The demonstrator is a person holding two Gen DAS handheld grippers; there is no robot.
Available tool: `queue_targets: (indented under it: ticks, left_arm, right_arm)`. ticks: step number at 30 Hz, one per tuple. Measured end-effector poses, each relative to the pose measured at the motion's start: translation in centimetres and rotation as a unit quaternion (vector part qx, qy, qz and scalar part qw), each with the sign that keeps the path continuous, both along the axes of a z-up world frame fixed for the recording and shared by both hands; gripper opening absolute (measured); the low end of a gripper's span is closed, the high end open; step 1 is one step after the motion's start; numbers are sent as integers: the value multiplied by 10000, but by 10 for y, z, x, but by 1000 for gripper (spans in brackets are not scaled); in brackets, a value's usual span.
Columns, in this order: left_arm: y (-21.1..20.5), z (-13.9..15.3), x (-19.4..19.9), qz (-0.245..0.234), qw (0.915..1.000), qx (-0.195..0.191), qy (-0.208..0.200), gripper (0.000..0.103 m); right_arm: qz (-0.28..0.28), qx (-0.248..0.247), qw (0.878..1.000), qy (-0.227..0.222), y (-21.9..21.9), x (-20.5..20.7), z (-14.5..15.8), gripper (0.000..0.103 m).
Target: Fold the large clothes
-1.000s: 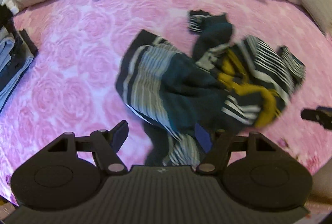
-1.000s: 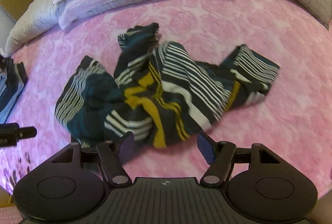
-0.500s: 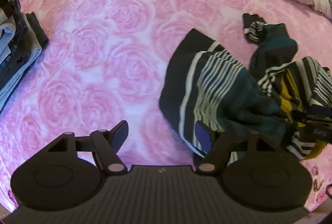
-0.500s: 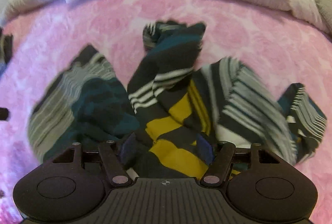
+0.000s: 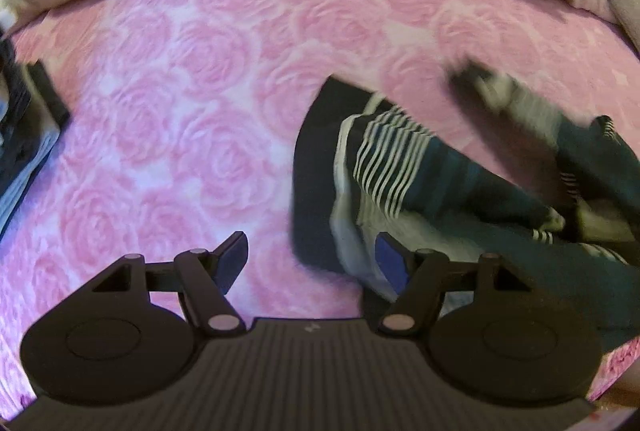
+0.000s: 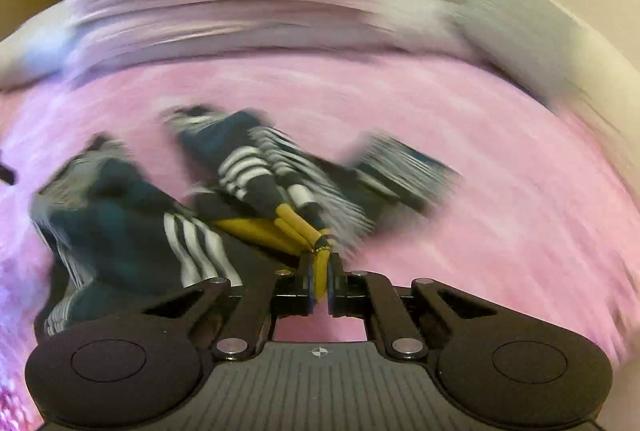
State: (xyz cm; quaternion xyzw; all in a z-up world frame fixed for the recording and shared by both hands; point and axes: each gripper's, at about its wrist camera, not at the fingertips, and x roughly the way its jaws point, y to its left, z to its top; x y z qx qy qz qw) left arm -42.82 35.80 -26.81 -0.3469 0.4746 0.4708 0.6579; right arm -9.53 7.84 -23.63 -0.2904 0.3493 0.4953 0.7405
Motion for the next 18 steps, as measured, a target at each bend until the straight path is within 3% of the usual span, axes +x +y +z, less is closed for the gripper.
queue_targets:
  ticks: [2,3,5,7,8,9,11,12,14,18]
  left_arm:
    - [-3,3,15,-181,9998,20,-38,67]
    - [-6,3,22,-275,9996,33,-52,67]
    - [-11,5,41,-507,9987,52,-96,67]
    - [-17,8,60,-728,9972,65,-142,67]
    - [-21,10,67,-809,9966,91,-161,67]
    - [-24,12,75,-894,9957,132,-178,67]
    - [-30,14,86,-997,9947,178,-184,67]
    - [-31,14,91,-1028,9944,194,-174,67]
    - [-30,12,100,-1092,9937,242,-102,67]
    - [-25,10,113,-1173,9922,415,47,67]
  right_arm:
    - [-1010,-170,9947,-83,-48,25,6,1]
    - [-1690,-283,9852,-48,-71,41,3,2]
    - [-2763,-898,9559,437,-104,75,-21,2]
    - [-3687,-1549,9107,1035,-128,105,-46,5]
    - [-3768,-1513,9060,1193,-133,111,-47,15]
    - [-3591,-1362,9160,1161,-132,110,-44,38]
    - [-2837,-961,9511,755,-110,99,-33,61]
    - [-2348,-698,9676,613,-98,93,-28,62]
    - [-1537,-382,9865,419,-71,82,-26,62]
    - [-567,-50,9968,554,-16,71,-47,62]
